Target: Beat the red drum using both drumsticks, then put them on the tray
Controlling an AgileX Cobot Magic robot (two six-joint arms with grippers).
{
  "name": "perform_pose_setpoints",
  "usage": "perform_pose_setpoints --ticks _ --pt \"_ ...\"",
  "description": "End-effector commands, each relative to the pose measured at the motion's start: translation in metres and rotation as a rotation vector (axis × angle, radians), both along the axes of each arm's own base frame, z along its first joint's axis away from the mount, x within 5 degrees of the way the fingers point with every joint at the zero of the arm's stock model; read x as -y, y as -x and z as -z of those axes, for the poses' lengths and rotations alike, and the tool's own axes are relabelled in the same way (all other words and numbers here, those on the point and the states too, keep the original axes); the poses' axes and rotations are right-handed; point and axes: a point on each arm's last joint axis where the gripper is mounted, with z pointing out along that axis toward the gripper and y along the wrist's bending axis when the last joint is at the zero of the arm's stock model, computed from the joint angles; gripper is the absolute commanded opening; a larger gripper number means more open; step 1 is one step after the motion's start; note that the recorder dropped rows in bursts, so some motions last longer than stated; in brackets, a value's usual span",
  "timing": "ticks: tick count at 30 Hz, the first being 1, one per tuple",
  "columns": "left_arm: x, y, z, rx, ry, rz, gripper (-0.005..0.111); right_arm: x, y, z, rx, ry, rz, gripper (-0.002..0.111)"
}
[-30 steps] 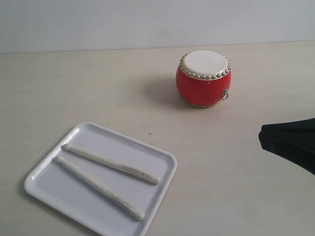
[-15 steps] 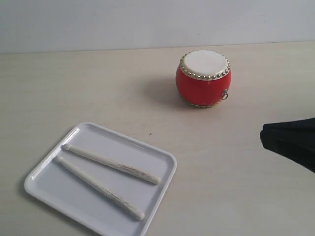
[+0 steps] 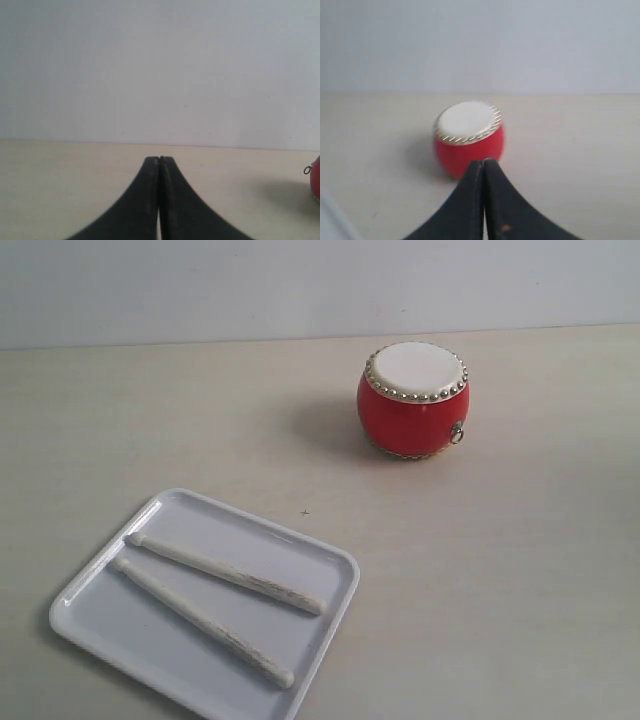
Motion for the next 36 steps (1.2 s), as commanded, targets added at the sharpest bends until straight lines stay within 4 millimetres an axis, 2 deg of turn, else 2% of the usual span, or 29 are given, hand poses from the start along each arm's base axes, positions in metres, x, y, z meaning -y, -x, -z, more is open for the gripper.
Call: perform_pose_setpoints --ticks 1,7,9,11,14,28,36 --pt "0.000 0.000 0.001 0.000 0.002 -0.002 0.000 0.025 0.011 0.026 0.148 -0.183 0.281 0.000" --pt "0.000 0.000 0.001 0.000 0.002 -0.002 0.000 0.027 0.038 0.066 0.251 -0.053 0.285 0.000" --pt "0.000 0.000 0.001 0.000 0.002 -0.002 0.000 0.026 0.045 0.063 0.329 -0.042 0.278 0.000" --pt "0.000 0.000 0.001 0.000 0.002 -0.002 0.000 0.023 0.046 0.070 0.267 0.042 0.232 0.000" --pt "0.000 0.000 0.001 0.000 0.002 -0.002 0.000 0.023 0.046 0.071 0.257 0.061 0.225 0.000" --pt "0.000 0.000 0.001 0.000 0.002 -0.002 0.000 0.025 0.045 0.072 0.224 -0.048 0.269 0.000" --pt "0.000 0.000 0.001 0.000 0.002 -0.002 0.000 0.026 0.045 0.074 0.217 0.031 0.267 0.000"
